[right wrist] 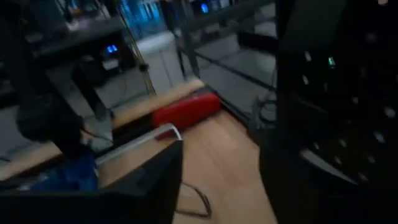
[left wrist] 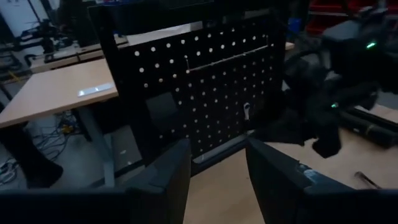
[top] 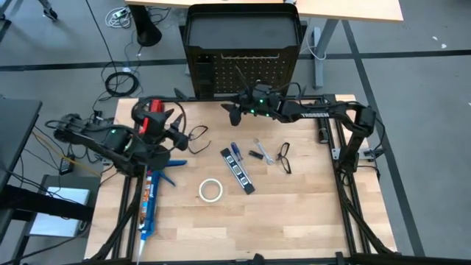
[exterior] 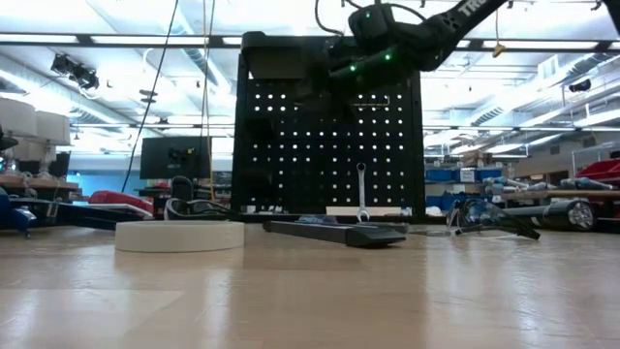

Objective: Hang tools onto peg board
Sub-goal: Unhang the wrench from the black pegboard

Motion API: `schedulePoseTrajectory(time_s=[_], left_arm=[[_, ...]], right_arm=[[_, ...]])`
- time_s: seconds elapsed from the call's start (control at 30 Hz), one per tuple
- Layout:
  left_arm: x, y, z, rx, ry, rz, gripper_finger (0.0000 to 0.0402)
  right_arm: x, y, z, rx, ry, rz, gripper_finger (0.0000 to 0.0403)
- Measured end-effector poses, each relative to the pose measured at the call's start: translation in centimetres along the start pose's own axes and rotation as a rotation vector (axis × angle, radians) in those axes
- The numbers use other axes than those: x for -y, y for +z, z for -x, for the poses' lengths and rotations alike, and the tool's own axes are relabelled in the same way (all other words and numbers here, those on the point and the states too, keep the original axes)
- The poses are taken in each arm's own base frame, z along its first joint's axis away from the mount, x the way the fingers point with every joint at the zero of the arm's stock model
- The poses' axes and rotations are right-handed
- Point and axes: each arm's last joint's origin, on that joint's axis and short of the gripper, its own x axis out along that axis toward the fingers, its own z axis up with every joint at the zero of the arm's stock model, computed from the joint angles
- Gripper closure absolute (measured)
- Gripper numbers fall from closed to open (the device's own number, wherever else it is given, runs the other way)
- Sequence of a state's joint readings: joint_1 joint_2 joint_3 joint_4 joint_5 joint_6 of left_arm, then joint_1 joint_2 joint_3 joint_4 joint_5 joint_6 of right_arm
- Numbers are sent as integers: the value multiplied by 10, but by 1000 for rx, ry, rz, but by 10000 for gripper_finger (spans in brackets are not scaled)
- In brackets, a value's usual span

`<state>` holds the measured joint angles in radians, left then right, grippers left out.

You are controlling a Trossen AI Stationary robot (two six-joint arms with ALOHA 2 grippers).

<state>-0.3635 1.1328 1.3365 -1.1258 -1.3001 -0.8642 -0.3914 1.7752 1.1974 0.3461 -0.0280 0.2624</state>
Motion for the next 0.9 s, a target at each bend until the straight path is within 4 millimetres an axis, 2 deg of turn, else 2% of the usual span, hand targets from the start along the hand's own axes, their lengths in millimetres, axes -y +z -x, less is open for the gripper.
schedulePoseTrajectory(time_s=[0.13, 0.27, 0.4, 0.6, 0.8, 0.9], left_arm=[[-12, 3, 8, 18, -22, 5, 241], [-20, 3, 13, -2, -52, -43, 241], [-25, 3, 14, -41, -93, -51, 241], [-27, 4, 14, -22, -77, -47, 241], [-27, 4, 14, -22, -74, -46, 241], [-27, 4, 14, -23, -73, -44, 241]], right_arm=[[16, -7, -1, -86, -52, 34, 132], [33, -6, 1, -109, -110, 28, 69], [46, -7, 3, -108, -144, 17, 29], [56, -27, 8, -154, -175, -14, 16], [37, -40, 9, -182, -98, -6, 31], [35, -51, 11, -205, -120, -15, 38]])
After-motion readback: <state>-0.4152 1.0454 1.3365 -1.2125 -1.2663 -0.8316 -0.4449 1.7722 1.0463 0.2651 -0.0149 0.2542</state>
